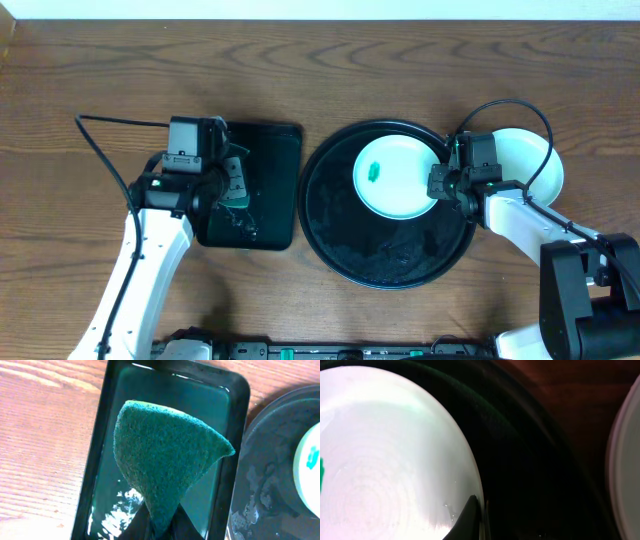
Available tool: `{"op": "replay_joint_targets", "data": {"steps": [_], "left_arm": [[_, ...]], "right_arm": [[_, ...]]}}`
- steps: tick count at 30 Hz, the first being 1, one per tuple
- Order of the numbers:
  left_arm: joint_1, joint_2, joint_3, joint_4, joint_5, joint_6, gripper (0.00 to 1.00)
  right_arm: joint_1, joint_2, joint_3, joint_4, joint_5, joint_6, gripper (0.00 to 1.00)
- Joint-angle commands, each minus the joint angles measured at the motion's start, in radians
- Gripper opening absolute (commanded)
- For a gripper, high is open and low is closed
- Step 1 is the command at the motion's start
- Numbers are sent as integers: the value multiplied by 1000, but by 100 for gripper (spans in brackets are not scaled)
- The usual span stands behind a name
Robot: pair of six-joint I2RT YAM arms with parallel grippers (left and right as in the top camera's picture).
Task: Clean dirty plates on tray and stack at the side
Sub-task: 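Lift the sponge out of the black tray with the left gripper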
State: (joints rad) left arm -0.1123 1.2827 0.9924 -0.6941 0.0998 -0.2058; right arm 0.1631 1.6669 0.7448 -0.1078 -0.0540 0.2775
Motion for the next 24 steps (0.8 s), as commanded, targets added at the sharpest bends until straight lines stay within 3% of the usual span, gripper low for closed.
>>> {"op": "replay_joint_targets", "data": {"steps": [1, 24], "left_arm": [[3, 18, 12, 15, 33, 2, 7], [3, 66, 14, 74, 50, 2, 7]], "right_arm": [[-5, 4, -6, -11, -49, -5, 1], [-4, 4, -6, -8, -163, -5, 1]]}}
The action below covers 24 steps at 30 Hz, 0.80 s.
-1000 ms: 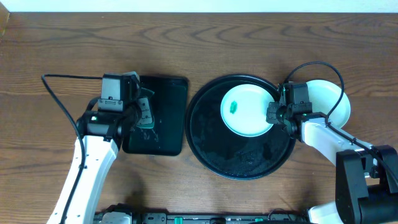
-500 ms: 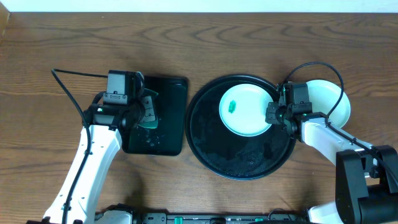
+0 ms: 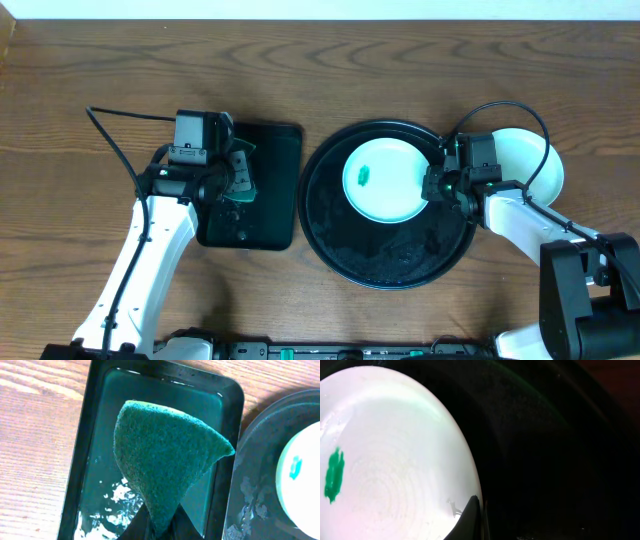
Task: Clean dirty plates on tray and stack at the side
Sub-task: 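Lift the sponge out of the black tray with the left gripper, then carry the sponge with the left gripper onto the held plate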
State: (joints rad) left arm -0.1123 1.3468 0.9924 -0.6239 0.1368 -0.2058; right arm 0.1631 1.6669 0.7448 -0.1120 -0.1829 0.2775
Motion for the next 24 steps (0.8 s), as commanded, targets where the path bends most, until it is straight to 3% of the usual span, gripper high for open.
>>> {"op": "replay_joint_targets", "data": {"steps": [1, 6, 15, 23, 24], "left_arm": [[3, 4, 16, 3, 13, 2, 7], [3, 58, 121, -85, -4, 2, 7], [-2, 330, 617, -478, -69, -13, 8], [-101, 381, 648, -431, -13, -43, 8], [-122, 381, 648, -422, -13, -44, 12]], "right_arm": [[-4, 4, -6, -4, -36, -5, 1], [-4, 4, -6, -4, -36, -5, 1], [-4, 4, -6, -3, -35, -5, 1], [-4, 4, -6, 0, -35, -5, 1], [-4, 4, -6, 0, -36, -5, 1]]}}
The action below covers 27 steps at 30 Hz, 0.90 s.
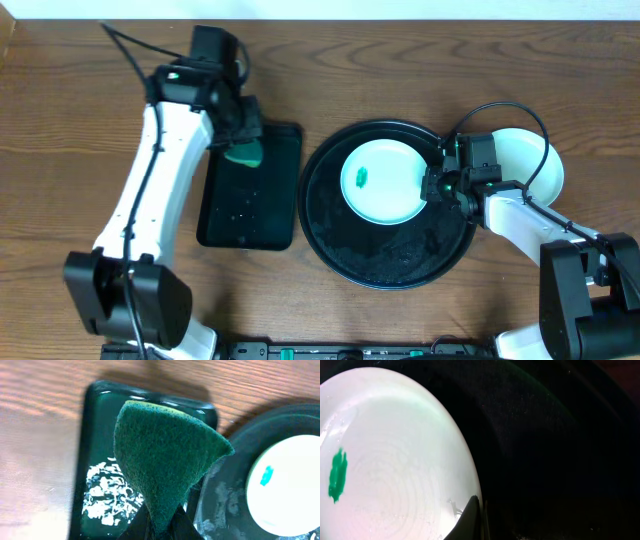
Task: Clean dirty plates on tray and stack at the side
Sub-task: 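Carry the sponge with the left gripper onto the held plate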
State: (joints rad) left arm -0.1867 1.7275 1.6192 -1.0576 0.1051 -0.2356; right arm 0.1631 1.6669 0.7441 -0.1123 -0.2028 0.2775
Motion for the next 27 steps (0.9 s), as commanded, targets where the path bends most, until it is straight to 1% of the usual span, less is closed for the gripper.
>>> {"op": "replay_joint_targets", "data": {"steps": [1, 5, 10, 15, 19, 24, 27], "left_arm": [[-72, 1, 21, 23, 19, -29, 15], [-160, 1, 17, 62, 18, -70, 16], [-270, 1, -22, 174, 18, -144, 15], [-357, 6, -89, 301, 14, -157, 14], [-396, 34, -117, 358, 14, -187, 14], [-423, 109, -118, 384, 16, -235, 11], [-427, 156, -118, 394, 15, -234, 11]], "right_arm": [[-4, 4, -6, 1, -16, -5, 1], [-4, 4, -6, 1, -17, -1, 1], [-4, 4, -6, 1, -16, -1, 1], [-4, 4, -6, 1, -16, -1, 1], [-4, 4, -6, 1, -16, -1, 1], [-4, 4, -6, 5, -17, 0, 1], [-4, 4, -6, 6, -23, 14, 1]]}}
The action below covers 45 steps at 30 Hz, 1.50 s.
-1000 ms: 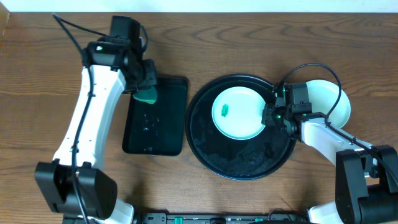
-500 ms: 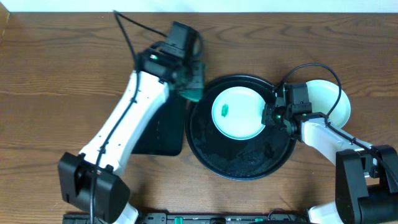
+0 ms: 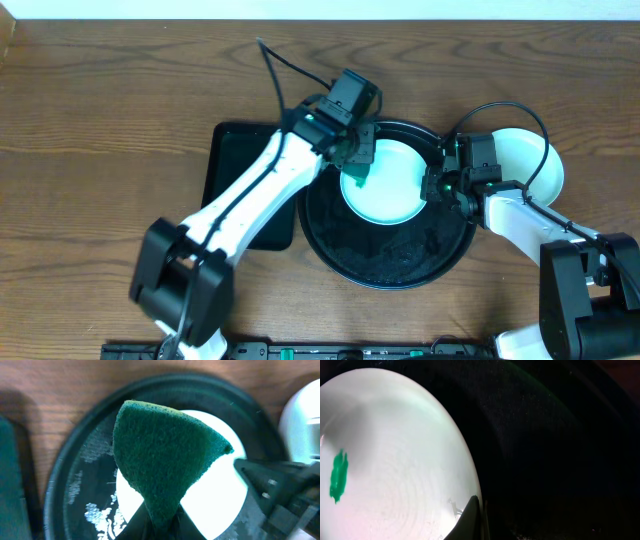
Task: Clean dirty plates on tray and stack at the side
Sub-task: 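Carry the sponge with the left gripper onto the held plate, then scrub the plate surface with the sponge in circles, left gripper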
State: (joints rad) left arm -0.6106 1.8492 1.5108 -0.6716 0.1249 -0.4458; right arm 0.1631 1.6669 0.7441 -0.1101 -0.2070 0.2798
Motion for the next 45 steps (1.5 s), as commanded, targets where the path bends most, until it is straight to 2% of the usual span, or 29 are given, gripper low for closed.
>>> {"op": "replay_joint_targets", "data": {"steps": [1, 11, 35, 45], "left_arm": [[-3, 49, -10, 12, -5, -24, 11], [-3, 171, -10, 34, -4, -24, 11], [-4, 198, -17, 46, -5, -24, 11], [-5, 307, -17, 63, -5, -24, 11]], "right_arm": [[-4, 4, -6, 6, -28, 11, 1], [-4, 4, -6, 10, -37, 11, 1], [-4, 4, -6, 9, -37, 11, 1], [-4, 4, -6, 9, -37, 11, 1]]}}
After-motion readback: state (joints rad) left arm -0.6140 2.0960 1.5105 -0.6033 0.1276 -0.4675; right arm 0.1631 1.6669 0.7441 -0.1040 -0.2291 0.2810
